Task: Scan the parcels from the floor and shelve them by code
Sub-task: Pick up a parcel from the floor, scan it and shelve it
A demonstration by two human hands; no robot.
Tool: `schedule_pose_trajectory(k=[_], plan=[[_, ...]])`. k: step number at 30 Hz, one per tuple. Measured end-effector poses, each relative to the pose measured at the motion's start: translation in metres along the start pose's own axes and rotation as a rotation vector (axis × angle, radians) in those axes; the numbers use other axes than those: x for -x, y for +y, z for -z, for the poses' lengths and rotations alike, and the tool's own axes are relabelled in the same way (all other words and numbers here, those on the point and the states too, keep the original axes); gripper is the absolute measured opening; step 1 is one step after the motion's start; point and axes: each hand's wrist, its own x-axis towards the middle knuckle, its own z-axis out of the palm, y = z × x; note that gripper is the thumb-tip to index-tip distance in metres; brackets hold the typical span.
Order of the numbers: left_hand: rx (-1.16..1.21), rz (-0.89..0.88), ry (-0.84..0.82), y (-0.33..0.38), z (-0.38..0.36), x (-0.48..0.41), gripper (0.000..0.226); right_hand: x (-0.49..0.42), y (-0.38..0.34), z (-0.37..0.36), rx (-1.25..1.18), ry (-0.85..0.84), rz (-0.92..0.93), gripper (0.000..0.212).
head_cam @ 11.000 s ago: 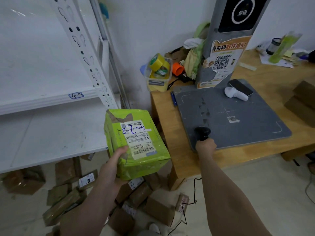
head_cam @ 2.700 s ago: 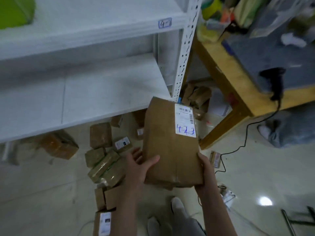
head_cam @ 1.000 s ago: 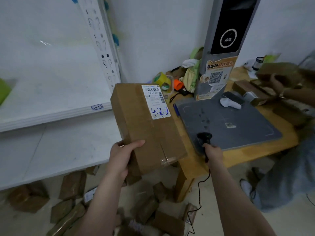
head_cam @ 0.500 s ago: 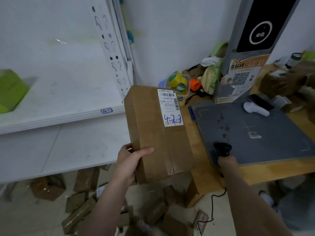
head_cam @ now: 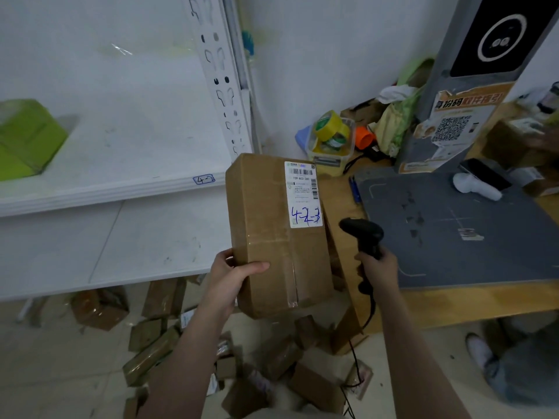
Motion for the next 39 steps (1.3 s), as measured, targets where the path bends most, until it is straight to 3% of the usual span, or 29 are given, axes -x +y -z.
schedule_pose_trajectory(k=[5, 12, 20, 23, 26, 29, 39], plan=[[0.039, 0.022, -0.009, -0.012, 0.015, 0.001, 0.081, 0.051, -0.044, -0.009, -0.085, -0.151, 0.132, 0.024], [0.077, -0.025, -0.041, -0.024, 0.038, 0.012, 0.106, 0.103, -0.074, -0.026, -0.043, -0.295, 0.216, 0.009], [0.025, -0.167, 0.056, -0.039, 0.047, 0.028, 0.105, 0.125, -0.081, -0.04, -0.056, -0.247, 0.21, 0.011], [0.002, -0.212, 0.069, -0.041, 0.048, 0.034, 0.115, 0.133, -0.085, -0.04, -0.064, -0.253, 0.213, 0.006], [-0.02, -0.241, 0.056, -0.039, 0.049, 0.038, 0.117, 0.138, -0.087, -0.043, -0.035, -0.254, 0.246, 0.004], [-0.021, -0.282, 0.031, -0.039, 0.051, 0.041, 0.1, 0.143, -0.087, -0.044, -0.022, -0.25, 0.29, 0.003], [-0.083, -0.355, -0.06, -0.041, 0.056, 0.054, 0.115, 0.157, -0.097, -0.04, -0.054, -0.16, 0.454, 0.011]])
